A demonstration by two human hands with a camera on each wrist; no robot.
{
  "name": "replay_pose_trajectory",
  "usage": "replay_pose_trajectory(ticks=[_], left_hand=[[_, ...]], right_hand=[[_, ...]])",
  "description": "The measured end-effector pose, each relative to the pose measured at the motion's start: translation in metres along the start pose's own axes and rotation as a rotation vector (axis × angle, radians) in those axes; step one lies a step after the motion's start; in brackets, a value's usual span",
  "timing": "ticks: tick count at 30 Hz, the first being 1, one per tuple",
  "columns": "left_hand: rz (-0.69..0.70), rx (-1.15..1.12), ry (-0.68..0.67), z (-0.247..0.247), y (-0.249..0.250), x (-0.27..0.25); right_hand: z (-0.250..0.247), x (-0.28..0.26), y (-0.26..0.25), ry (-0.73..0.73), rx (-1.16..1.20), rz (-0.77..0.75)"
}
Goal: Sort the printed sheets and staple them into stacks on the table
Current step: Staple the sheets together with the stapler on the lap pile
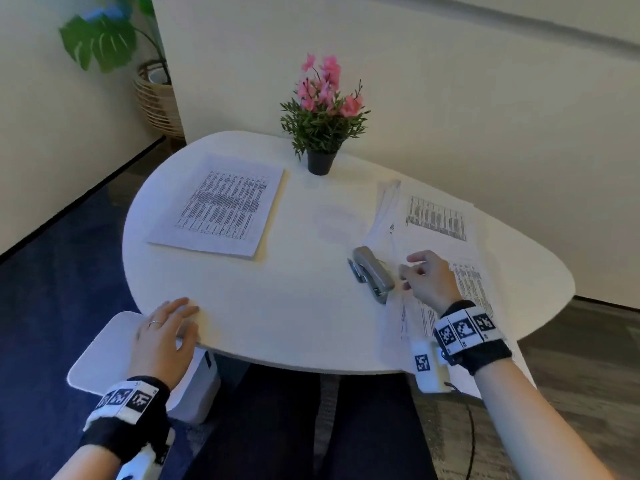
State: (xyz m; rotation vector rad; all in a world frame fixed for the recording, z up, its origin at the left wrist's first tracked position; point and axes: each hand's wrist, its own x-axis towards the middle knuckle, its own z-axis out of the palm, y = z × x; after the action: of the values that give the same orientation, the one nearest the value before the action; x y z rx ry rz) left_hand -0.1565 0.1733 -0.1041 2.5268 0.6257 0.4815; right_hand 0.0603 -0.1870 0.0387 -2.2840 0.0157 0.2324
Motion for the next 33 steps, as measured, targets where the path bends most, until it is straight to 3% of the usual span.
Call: replay_pose_trajectory(ticks=[8,16,18,20,25,33], left_hand=[[0.025,-0.092,0.073,0.01,0.007,-0.015],[-0.031,-0.11,0.119,0.018,0.013,-0.019],[-0.067,-0.114,0.116,0.018,0.016,-0.019],[-0.088,-0.118,0.112,0.018,0.018,-0.02],[-0.077,-0.086,0.106,0.017,0.018,-0.02],[-0.151,-0.062,-0.022,0.0,0.032,-0.009]], right_hand=[[-0.074,0.001,0.122,0.108,-0.431,0.322],[-0.079,0.014,0.141,0.111,-0.63,0.578],[-0.08,0.032,0.16,0.036,-0.581,0.615],[-0.079,0.057,0.191,0.027,-0.53,0.572],[-0.087,-0.004,0.12,0.124,-0.402,0.395],[-0.083,-0.033,0.105,0.429,-0.269,0.026]])
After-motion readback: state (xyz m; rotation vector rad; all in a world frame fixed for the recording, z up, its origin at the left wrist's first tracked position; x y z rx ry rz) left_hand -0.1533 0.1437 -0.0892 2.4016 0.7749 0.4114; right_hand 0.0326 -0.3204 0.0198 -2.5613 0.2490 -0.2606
